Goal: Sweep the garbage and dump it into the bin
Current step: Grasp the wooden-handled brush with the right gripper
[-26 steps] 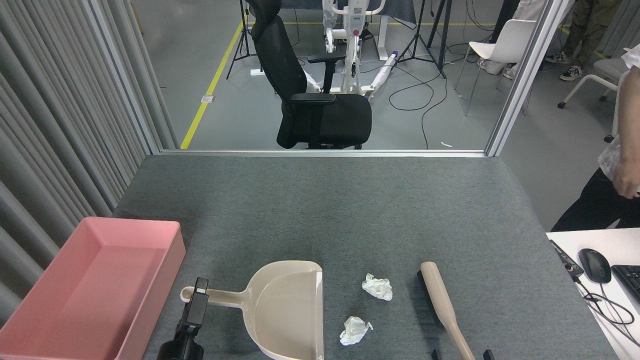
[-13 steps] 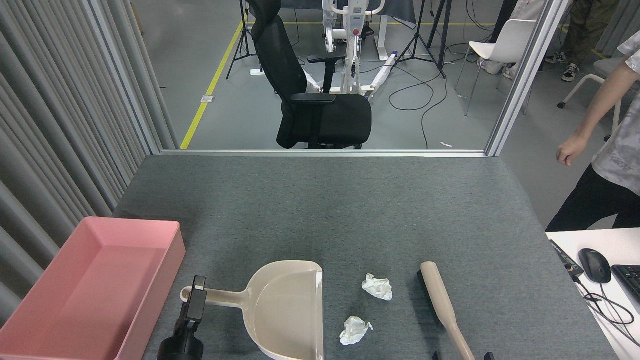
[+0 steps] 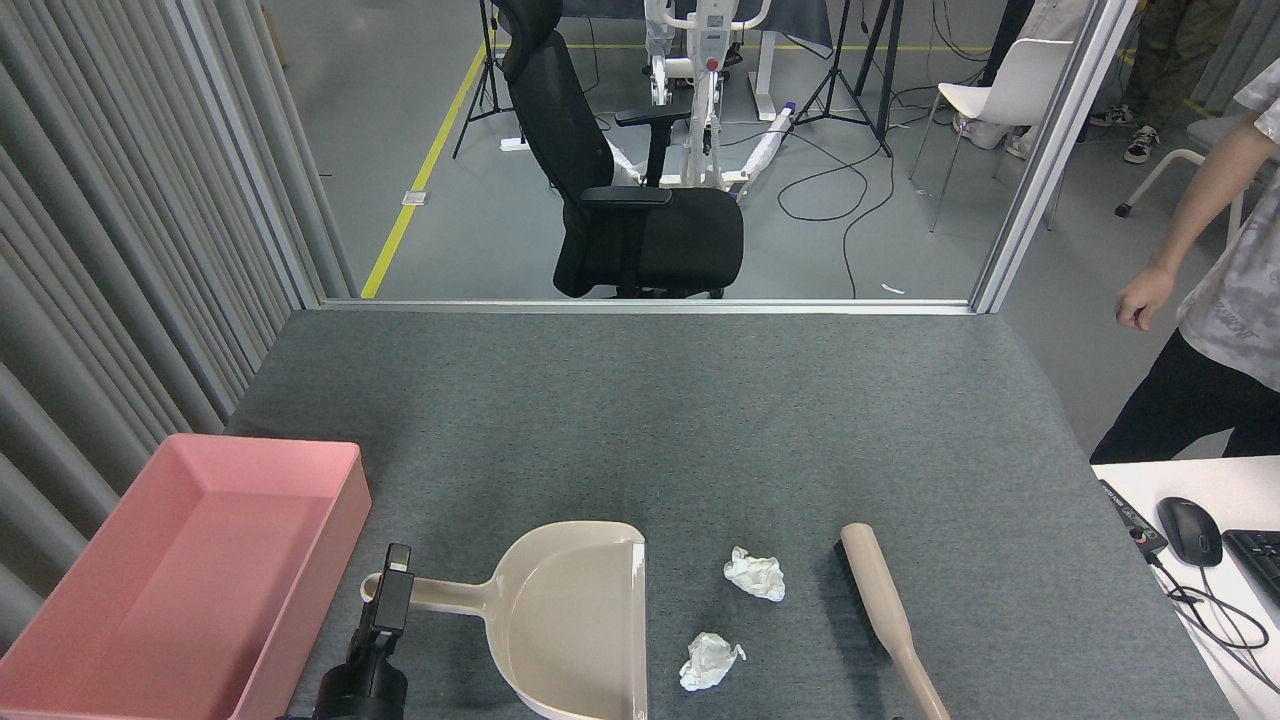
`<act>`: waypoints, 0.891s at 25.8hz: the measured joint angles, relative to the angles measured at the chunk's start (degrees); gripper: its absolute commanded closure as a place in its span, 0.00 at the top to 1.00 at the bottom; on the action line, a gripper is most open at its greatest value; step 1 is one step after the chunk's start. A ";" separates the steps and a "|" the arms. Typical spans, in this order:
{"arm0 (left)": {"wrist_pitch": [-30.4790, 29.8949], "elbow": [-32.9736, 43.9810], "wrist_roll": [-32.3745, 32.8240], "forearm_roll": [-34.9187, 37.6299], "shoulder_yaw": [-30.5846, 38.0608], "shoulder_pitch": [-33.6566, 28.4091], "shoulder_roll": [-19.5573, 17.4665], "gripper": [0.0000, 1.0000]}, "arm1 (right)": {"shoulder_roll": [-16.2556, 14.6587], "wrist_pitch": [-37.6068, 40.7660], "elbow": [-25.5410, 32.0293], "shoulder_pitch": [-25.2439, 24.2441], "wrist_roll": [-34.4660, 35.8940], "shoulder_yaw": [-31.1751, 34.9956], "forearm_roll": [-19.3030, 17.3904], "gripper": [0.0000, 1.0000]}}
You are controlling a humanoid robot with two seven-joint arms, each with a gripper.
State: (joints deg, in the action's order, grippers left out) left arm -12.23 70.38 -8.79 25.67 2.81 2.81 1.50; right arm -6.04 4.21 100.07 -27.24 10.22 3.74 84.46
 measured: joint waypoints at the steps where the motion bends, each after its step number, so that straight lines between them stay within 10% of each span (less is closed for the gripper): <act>1: -0.12 -0.08 0.00 0.00 0.00 0.06 -0.10 1.00 | -0.01 0.10 -0.10 -0.01 0.26 0.34 -0.02 1.00; 23: -2.63 -1.72 0.00 -0.05 -0.09 0.09 -2.05 1.00 | 0.72 1.34 -7.04 4.21 2.78 2.56 -1.49 0.99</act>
State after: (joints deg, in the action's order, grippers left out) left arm -14.86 68.65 -8.79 25.62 2.72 2.90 -0.55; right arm -5.32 5.55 93.03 -23.03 13.00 6.30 82.98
